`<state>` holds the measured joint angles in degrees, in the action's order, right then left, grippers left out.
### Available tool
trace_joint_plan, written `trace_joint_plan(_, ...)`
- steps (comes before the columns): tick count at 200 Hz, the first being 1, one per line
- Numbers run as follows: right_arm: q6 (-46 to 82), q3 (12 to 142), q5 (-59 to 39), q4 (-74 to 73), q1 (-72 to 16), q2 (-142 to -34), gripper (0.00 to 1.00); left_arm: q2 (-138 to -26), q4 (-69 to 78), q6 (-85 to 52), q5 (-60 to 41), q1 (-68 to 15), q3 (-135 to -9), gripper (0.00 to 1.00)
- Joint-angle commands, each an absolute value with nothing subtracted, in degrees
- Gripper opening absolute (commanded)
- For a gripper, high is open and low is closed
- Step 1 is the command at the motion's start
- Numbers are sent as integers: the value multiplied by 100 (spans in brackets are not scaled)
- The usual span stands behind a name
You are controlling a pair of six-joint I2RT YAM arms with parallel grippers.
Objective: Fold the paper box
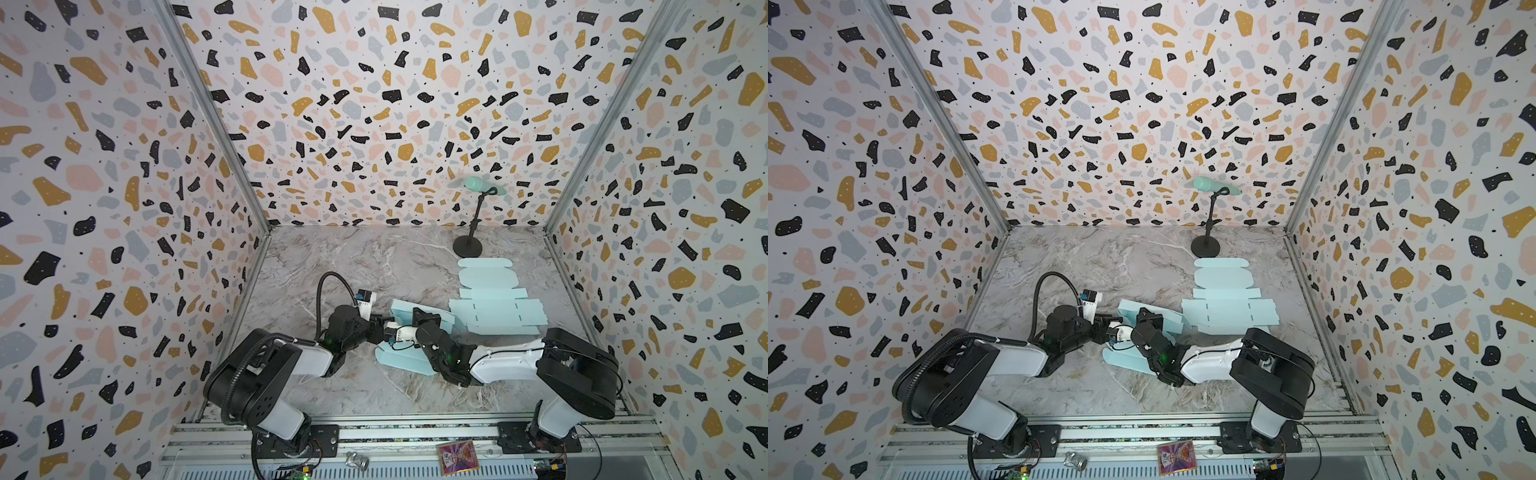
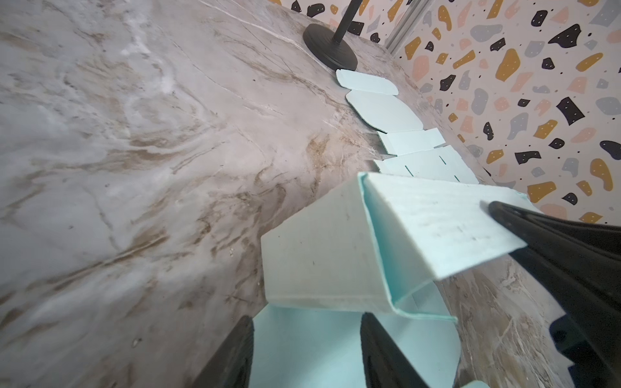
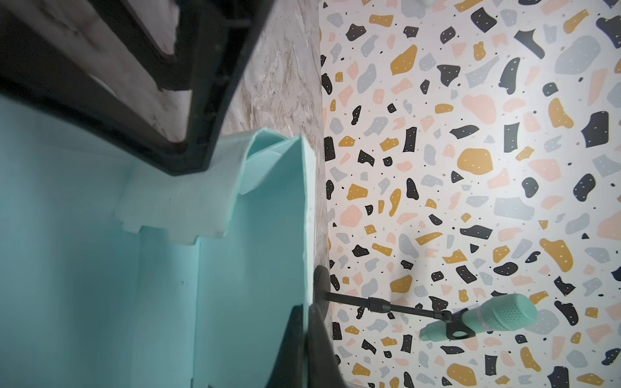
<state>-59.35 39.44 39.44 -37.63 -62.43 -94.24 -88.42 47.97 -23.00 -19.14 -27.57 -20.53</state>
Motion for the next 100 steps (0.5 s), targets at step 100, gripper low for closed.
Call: trace_joint_plan(100, -5437, 4178, 3361, -3216, -6234, -9459, 3, -9206, 6148, -2071, -1869, -2943, -2153, 48)
